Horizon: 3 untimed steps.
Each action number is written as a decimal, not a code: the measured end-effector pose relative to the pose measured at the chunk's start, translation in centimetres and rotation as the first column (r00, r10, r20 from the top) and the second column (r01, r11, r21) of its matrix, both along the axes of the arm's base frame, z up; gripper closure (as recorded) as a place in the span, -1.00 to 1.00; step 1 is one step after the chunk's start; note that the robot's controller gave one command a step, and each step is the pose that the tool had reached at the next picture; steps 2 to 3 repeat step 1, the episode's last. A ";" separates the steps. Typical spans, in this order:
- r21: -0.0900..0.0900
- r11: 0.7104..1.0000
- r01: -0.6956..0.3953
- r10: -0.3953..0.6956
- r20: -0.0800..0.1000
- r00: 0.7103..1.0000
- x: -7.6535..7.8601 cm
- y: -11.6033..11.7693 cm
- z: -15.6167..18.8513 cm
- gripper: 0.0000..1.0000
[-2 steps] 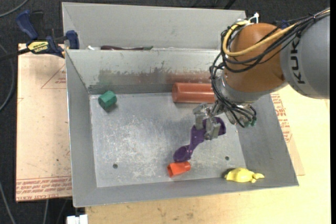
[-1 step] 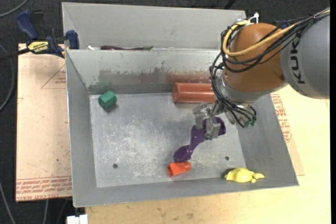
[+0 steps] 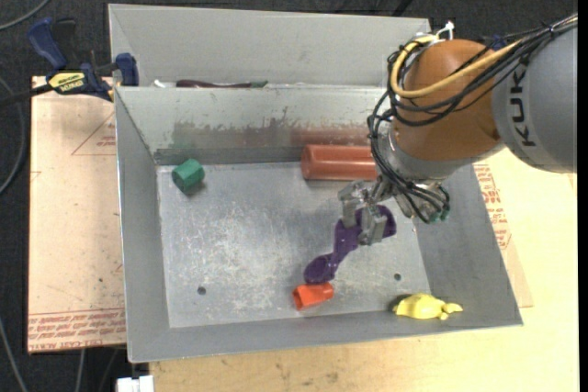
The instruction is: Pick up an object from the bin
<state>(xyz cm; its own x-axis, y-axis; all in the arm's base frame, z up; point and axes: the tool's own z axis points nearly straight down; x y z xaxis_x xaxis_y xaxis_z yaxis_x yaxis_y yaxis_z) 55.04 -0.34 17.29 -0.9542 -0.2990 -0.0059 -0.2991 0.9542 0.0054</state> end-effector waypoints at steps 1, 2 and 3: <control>0.000 1.000 0.014 -0.014 -0.001 1.000 -0.3 -1.0 5.8 1.00; 0.000 1.000 0.014 -0.014 -0.001 1.000 -0.3 -1.0 5.8 1.00; 0.000 1.000 0.014 -0.014 -0.001 1.000 -0.3 -1.0 5.8 1.00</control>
Offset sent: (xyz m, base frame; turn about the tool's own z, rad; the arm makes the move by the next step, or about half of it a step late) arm -0.0126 0.0124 0.1786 0.0573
